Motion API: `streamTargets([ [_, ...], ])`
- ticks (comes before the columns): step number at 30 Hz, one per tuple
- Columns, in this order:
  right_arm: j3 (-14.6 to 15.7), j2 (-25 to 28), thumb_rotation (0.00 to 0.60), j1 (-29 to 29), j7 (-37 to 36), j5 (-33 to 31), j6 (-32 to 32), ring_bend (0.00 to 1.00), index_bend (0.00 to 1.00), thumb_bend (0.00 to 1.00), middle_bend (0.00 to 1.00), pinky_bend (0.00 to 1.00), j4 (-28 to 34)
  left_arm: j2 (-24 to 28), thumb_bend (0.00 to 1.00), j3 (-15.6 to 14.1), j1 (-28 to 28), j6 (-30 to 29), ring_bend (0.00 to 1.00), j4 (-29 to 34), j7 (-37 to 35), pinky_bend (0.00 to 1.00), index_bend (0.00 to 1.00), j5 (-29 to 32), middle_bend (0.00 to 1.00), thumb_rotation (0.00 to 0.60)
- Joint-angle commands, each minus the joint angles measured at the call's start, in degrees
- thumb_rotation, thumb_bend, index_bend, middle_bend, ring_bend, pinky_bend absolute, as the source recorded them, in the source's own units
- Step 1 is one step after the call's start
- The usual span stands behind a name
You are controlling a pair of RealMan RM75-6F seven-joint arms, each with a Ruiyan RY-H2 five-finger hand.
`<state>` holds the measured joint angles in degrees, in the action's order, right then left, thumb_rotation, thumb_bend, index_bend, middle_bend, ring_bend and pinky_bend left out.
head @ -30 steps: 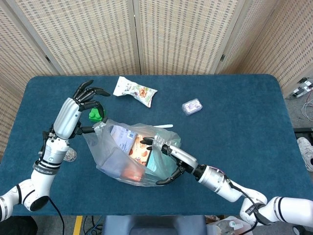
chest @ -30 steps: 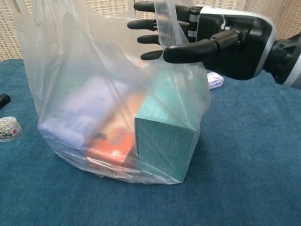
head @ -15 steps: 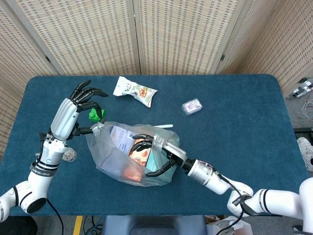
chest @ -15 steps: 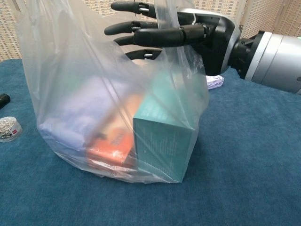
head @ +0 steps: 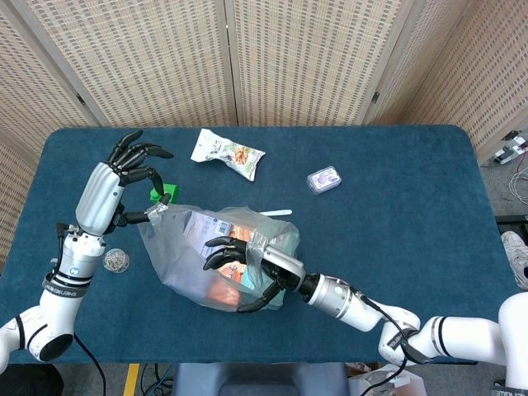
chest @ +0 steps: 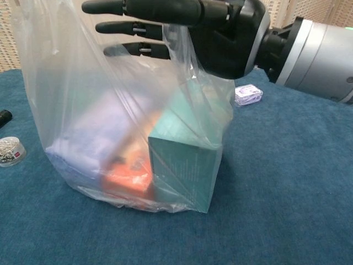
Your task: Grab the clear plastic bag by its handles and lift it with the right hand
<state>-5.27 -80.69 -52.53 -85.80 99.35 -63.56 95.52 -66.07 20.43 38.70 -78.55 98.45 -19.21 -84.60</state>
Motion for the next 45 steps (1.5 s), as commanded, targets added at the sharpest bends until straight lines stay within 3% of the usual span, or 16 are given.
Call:
streamTargets([
  [1,0.60,1.41,0.600,0.19,0.42,0.59,-1.07,0.16,0.15,0.01,0.28,0.23,1.29,0.23,0.32,0.28,-0.08,-0.01,0.22,-0.04,-0.01,0.06,0.50,0.38,0.31,0.600],
  [8,-1.17,1.59,0.600,-0.09,7.42,-4.14,0.75,0.16,0.15,0.01,0.28,0.23,2.26,0.67,0.32,0.64,-0.30,-0.18,0.22,0.70,0.12,0.06,0.50,0.70,0.31,0.600],
  [16,-3.15,-0.30,0.600,-2.36,10.47,-6.23,3.65,0.15,0.15,0.00,0.22,0.23,1.14,0.96,0.33,0.41,-0.28,0.16,0.22,2.18,0.90,0.06,0.50,0.32,0.31,0.600],
  [31,-4.44,-5.47,0.600,-4.40,11.80,-7.71,5.05,0.10,0.12,0.00,0.15,0.18,-4.22,0.04,0.20,0.16,1.60,4.18,0.19,7.31,7.03,0.06,0.39,2.95,0.31,0.600],
  [45,-4.69,-6.73,0.600,-4.85,9.31,-6.15,2.91,0.09,0.11,0.00,0.14,0.17,-5.99,0.60,0.17,2.85,4.35,6.68,0.17,11.54,13.21,0.06,0.33,6.21,0.28,0.600],
])
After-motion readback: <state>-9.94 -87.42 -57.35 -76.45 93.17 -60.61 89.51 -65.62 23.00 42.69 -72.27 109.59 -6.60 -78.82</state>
